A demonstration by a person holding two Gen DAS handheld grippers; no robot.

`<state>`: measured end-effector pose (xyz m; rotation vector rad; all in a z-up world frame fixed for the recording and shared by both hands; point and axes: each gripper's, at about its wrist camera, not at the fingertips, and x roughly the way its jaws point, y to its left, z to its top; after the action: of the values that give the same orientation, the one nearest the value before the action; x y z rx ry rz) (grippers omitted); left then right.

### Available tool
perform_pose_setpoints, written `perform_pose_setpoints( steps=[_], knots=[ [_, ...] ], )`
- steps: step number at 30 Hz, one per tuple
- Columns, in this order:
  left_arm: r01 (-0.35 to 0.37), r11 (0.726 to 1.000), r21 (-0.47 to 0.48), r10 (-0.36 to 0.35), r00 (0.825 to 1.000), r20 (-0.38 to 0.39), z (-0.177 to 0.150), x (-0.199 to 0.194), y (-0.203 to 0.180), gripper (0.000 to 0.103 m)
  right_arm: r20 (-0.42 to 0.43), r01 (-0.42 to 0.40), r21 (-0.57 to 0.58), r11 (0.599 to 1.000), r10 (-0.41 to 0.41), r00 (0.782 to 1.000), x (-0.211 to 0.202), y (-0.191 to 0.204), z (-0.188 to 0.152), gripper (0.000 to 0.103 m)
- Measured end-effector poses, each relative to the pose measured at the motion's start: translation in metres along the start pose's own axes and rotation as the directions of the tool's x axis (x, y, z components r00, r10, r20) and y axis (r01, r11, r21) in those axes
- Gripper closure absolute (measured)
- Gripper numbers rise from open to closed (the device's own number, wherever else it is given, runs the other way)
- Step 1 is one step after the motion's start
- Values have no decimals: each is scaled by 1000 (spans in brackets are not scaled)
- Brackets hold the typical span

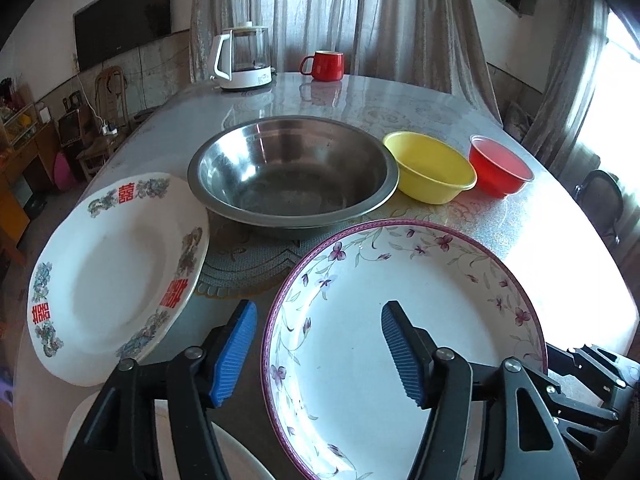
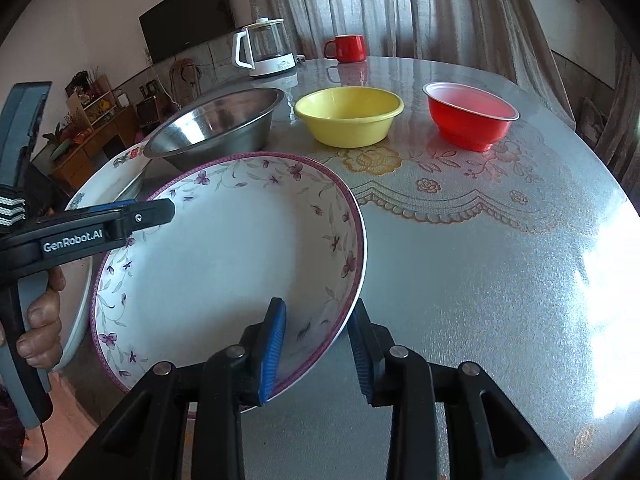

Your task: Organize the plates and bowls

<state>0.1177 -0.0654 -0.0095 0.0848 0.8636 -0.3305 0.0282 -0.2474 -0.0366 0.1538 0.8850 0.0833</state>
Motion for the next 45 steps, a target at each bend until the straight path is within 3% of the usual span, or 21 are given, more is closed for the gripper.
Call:
perform_pose_setpoints(
  steps=[6,12,14,26,45],
  knots=[
    [62,995,-84,-62,998,6,-6,-17,9,28,8,40,-13,999,-40,999,-5,6,-4,70],
    [46,992,-115,-39,997,66,-13,-45,14,22,71,130,-37,991,-127,989,-19,10,-5,70],
    [51,989,-137,-42,997,65,-15,-49,19,11,84,141,-36,989,-138,987,-24,11,-5,69],
    [6,989,-146,4,997,72,-28,-66,30,11,123,156,-65,986,-147,981,-34,24,-4,68],
    [-19,970,-243,36,997,63,-42,-76,81,11,125,143,-172,975,-123,985,-29,57,0,67]
  ],
)
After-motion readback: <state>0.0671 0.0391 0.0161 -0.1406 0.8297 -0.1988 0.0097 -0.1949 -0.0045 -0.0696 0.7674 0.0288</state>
